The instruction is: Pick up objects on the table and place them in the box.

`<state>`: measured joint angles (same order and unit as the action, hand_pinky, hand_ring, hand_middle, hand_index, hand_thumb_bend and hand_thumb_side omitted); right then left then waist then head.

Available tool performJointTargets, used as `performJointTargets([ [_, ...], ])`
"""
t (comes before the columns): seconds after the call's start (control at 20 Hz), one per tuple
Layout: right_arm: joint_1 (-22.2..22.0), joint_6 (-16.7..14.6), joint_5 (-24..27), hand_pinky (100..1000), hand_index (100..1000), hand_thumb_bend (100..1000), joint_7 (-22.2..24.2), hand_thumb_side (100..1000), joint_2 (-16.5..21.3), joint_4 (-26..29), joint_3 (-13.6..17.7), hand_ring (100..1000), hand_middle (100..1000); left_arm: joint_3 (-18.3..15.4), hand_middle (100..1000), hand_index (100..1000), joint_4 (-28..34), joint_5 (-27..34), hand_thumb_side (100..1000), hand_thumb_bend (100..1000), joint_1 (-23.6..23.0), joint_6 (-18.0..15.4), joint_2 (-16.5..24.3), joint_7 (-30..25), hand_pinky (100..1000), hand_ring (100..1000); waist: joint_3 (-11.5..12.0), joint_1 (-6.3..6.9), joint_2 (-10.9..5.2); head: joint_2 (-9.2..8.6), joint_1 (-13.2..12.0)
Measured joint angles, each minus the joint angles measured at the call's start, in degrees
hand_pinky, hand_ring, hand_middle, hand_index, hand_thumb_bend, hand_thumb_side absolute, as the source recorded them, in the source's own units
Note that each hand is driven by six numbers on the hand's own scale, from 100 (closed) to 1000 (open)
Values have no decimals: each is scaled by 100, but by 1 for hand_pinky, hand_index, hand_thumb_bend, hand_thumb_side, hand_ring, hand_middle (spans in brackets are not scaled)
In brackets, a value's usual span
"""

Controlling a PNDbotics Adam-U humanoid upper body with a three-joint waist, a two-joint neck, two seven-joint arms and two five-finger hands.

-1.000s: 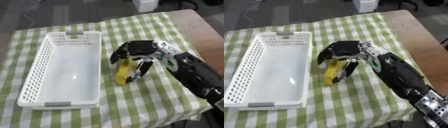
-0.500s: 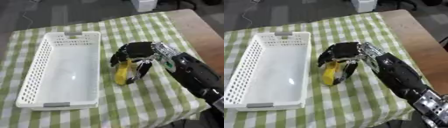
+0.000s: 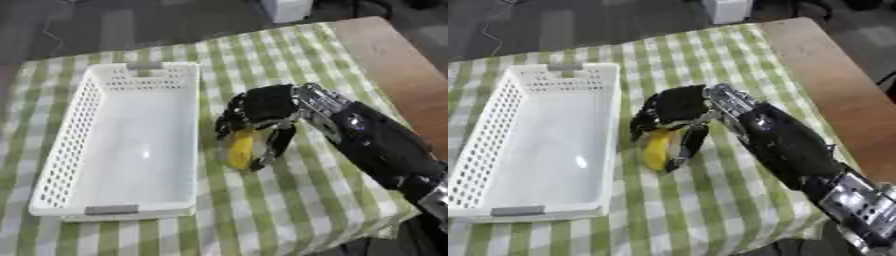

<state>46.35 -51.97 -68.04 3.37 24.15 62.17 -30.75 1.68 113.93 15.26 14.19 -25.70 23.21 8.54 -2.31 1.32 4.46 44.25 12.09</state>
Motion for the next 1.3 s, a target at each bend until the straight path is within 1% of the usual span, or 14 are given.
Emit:
performJointTargets([
  [0.25, 20, 0, -716, 704, 859, 613, -560, 485, -53, -314, -12, 736, 790, 1, 1000, 908, 0, 22, 754, 413, 46, 0, -3, -2, 537, 590, 32, 0, 25, -6, 1],
  [0.7, 95, 16, -1850, 704, 852, 615, -1710, 476, -127, -743, 111, 733, 785, 2, 1000, 908, 0, 45, 754, 413, 47, -7, -4, -11, 537, 590, 33, 0, 26, -27, 6],
  [0.9, 152, 75, -2346, 704, 849, 618, -2151, 472, -156, -913, 226, 732, 784, 2, 1000, 908, 0, 46, 754, 413, 47, -11, -4, -16, 537, 591, 32, 0, 19, -47, 25],
  [1.0, 191, 185, -2613, 701, 848, 620, -2288, 469, -195, -1024, 291, 730, 782, 2, 1000, 908, 0, 46, 754, 413, 47, -14, -4, -18, 537, 591, 32, 0, 14, -49, 49],
  [1.05, 197, 246, -2754, 678, 831, 634, -2351, 463, -204, -1062, 323, 717, 754, 2, 1000, 908, 0, 46, 752, 413, 47, -15, -4, -20, 537, 591, 32, 0, 13, -49, 49],
  [1.1, 205, 310, -2854, 593, 772, 633, -2415, 444, -212, -1099, 350, 626, 663, 2, 1000, 908, 0, 47, 754, 414, 48, -18, -4, -23, 537, 591, 32, 0, 8, -49, 50],
  [1.15, 205, 370, -2858, 334, 654, 628, -2475, 415, -222, -1166, 366, 451, 526, 2, 1000, 908, 0, 47, 754, 414, 48, -20, -4, -24, 537, 591, 32, 0, 6, -50, 50],
  [1.2, 195, 430, -3054, 105, 504, 621, -2534, 399, -236, -1263, 369, 294, 408, 2, 1000, 908, 0, 47, 754, 414, 49, -20, -4, -24, 537, 591, 32, 0, 9, -50, 50],
  [1.25, 198, 493, -3208, 100, 339, 637, -2598, 394, -255, -1331, 394, 110, 231, 3, 1000, 908, 0, 48, 754, 414, 52, -20, -5, -25, 537, 591, 32, 0, 3, -50, 50],
  [1.3, 199, 564, -3211, 100, 155, 619, -2669, 362, -271, -1405, 397, 100, 100, 3, 1000, 908, 0, 49, 754, 413, 53, -21, -5, -25, 537, 591, 35, -2, -13, -52, 50],
])
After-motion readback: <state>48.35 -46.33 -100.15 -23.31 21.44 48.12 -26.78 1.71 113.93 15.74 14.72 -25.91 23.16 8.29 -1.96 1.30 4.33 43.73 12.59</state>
